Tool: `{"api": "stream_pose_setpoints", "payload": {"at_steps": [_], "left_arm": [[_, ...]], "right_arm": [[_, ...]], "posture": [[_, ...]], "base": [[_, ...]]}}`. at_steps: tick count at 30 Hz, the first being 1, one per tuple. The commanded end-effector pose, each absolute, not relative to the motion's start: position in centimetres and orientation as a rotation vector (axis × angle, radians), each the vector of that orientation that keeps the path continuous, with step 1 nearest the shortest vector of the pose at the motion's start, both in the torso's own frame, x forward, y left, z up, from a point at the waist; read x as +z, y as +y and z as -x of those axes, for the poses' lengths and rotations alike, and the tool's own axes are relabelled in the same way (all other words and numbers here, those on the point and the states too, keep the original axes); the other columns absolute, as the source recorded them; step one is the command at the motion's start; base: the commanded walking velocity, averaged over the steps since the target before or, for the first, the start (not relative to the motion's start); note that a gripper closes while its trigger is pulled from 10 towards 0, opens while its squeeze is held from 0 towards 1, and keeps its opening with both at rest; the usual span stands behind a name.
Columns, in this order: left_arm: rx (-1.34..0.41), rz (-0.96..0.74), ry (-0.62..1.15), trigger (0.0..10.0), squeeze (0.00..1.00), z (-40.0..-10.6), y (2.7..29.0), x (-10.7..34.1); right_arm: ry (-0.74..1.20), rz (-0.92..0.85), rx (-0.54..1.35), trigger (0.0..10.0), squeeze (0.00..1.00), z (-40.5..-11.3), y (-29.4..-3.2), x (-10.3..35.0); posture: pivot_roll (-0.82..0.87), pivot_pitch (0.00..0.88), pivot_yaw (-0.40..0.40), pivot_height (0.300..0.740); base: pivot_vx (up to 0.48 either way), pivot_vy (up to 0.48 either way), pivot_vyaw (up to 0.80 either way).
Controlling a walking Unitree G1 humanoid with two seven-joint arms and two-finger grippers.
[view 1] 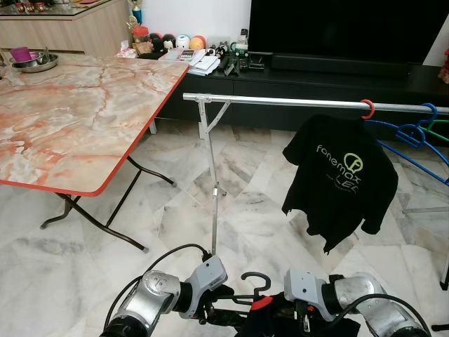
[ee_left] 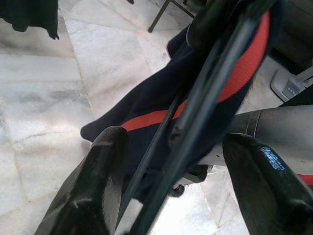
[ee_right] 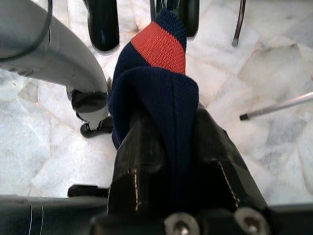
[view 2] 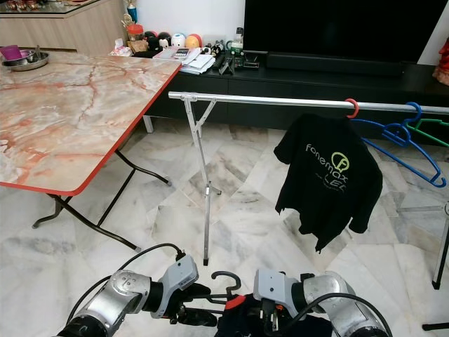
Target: Hang hanger
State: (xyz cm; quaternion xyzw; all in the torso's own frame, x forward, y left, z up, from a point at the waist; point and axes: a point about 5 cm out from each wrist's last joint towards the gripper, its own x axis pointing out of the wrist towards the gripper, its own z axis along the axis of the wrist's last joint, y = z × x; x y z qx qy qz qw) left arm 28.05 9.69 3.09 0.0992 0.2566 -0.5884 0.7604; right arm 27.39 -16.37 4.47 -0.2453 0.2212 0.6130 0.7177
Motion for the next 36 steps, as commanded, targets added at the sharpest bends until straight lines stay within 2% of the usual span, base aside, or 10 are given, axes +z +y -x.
{"api": "stream_pose_setpoints", "payload": {"at_steps": [1, 2, 3, 4, 5, 6, 7, 8, 23, 36], "left_arm": [[-1.291, -0.244, 0.577, 10.0, 0.00, -27.86, 9.62, 2.85], [-1.291, -0.246, 0.578, 10.0, 0.00, -27.86, 9.62, 2.84], [-1.289, -0.247, 0.579, 9.4, 0.00, -27.87, 9.63, 2.84], [-1.288, -0.247, 0.579, 9.4, 0.00, -27.87, 9.63, 2.84], [-1.283, -0.249, 0.578, 4.5, 0.00, -27.90, 9.64, 2.83], [-1.282, -0.249, 0.578, 4.5, 0.00, -27.91, 9.64, 2.83], [-1.280, -0.247, 0.578, 1.9, 0.00, -27.91, 9.64, 2.83], [-1.278, -0.243, 0.577, 0.0, 0.00, -27.90, 9.63, 2.82], [-1.277, -0.248, 0.555, 0.0, 0.00, -28.20, 9.75, 3.20], [-1.362, -0.242, 0.584, 0.0, 0.00, -27.31, 10.13, 3.02]], "right_arm": [[0.451, 0.528, 1.358, 10.0, 0.00, -27.77, -16.22, 5.27], [0.452, 0.528, 1.360, 10.0, 0.00, -27.76, -16.23, 5.25], [0.455, 0.525, 1.365, 10.0, 0.00, -27.71, -16.22, 5.25], [0.455, 0.523, 1.366, 10.0, 0.00, -27.70, -16.22, 5.25], [0.454, 0.515, 1.372, 10.0, 0.00, -27.64, -16.15, 5.31], [0.453, 0.513, 1.374, 10.0, 0.00, -27.62, -16.12, 5.32], [0.452, 0.508, 1.378, 10.0, 0.00, -27.57, -16.06, 5.34], [0.450, 0.501, 1.384, 10.0, 0.00, -27.50, -15.95, 5.39], [0.485, 0.461, 1.417, 10.0, 0.00, -27.00, -16.05, 5.32], [0.506, 0.442, 1.414, 10.0, 0.00, -26.81, -16.35, 5.10]], "posture": [[0.06, 0.061, -0.011, 0.740], [0.06, 0.061, -0.012, 0.740], [0.06, 0.061, -0.012, 0.740], [0.06, 0.061, -0.012, 0.740], [0.07, 0.061, -0.013, 0.740], [0.07, 0.061, -0.013, 0.740], [0.07, 0.061, -0.013, 0.740], [0.06, 0.061, -0.013, 0.740], [0.07, 0.061, -0.015, 0.740], [0.07, 0.062, -0.015, 0.740]], "base": [[0.000, 0.000, 0.00], [0.000, 0.000, 0.00], [0.000, 0.000, 0.00], [0.000, 0.000, 0.00], [0.000, 0.000, 0.00], [0.000, 0.000, 0.00], [0.000, 0.000, 0.00], [0.000, 0.000, 0.00], [0.000, 0.000, 0.00], [0.000, 0.000, 0.00]]}}
